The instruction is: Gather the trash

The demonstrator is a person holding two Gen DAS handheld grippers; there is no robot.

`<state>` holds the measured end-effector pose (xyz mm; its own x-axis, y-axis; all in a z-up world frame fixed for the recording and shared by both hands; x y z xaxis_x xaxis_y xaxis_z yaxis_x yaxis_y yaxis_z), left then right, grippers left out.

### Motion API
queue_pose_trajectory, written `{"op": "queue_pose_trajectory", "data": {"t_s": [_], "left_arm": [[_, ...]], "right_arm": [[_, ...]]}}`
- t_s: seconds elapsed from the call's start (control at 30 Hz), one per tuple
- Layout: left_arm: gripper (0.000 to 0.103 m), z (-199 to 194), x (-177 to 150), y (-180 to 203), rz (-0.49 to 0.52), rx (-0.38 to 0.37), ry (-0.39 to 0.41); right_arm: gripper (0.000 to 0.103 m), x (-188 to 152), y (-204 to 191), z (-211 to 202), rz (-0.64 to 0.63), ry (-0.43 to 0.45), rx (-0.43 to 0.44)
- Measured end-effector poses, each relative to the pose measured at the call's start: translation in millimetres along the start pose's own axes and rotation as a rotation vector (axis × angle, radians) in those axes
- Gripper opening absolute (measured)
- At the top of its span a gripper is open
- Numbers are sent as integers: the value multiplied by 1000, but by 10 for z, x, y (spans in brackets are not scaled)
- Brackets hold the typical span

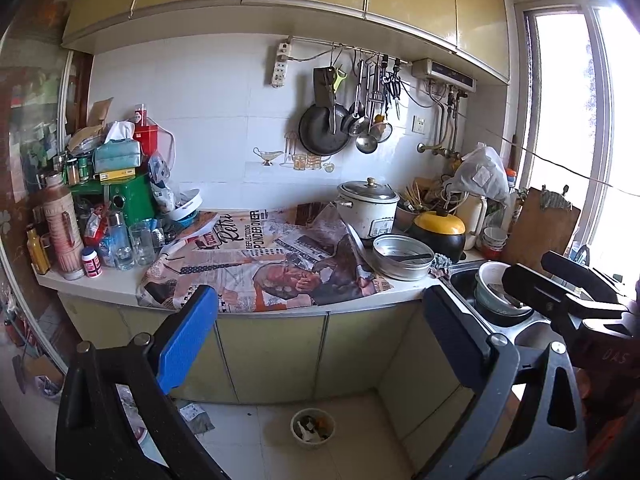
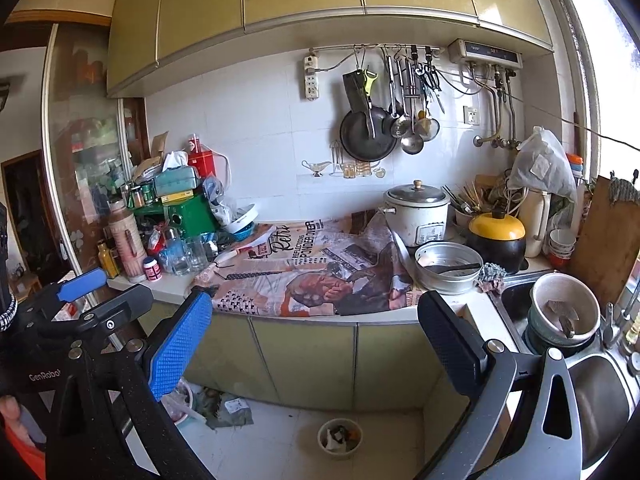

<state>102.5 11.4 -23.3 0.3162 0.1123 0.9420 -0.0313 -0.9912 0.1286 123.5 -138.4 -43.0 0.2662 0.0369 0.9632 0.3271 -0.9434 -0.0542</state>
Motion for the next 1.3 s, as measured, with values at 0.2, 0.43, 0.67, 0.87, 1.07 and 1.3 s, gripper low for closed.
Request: {"op": "queue_pose_trajectory", "data": {"t_s": [0.2,0.43,0.67,0.87,1.07,1.3], "left_arm": [[103,-50,-66,59,0,1,-7],[103,-83,-125,88,-14,0,-18],[103,-99,-158,102,-15,0,-26],[103,-100,-172,130,-15,-9,-30],[103,-111,-176,135,-13,-18,-28],[103,-82,-183,173,-16,-31,-34]], "right_arm": [[102,-28,2,-57,1,-8,-5],[102,-79,-1,-86,1,-26,-13],[102,-139,-24,-109,0,-43,-18],[102,-176,-13,-103,5,-58,-21],[102,-191,14,-103,2,-64,-28],[102,-196,7,-104,4,-63,-32]]}}
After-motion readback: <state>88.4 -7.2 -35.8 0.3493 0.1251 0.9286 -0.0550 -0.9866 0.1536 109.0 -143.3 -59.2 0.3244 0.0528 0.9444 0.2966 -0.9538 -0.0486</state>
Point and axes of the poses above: each gripper's, at about its wrist camera, not at the fingertips, and z roughly the way its jaws point, y to its right, x to its top, the point moved 10 cm from there along z, roughly the way its jaws point, and after that the axes turned 5 degrees about y, right-handed, at the moved point
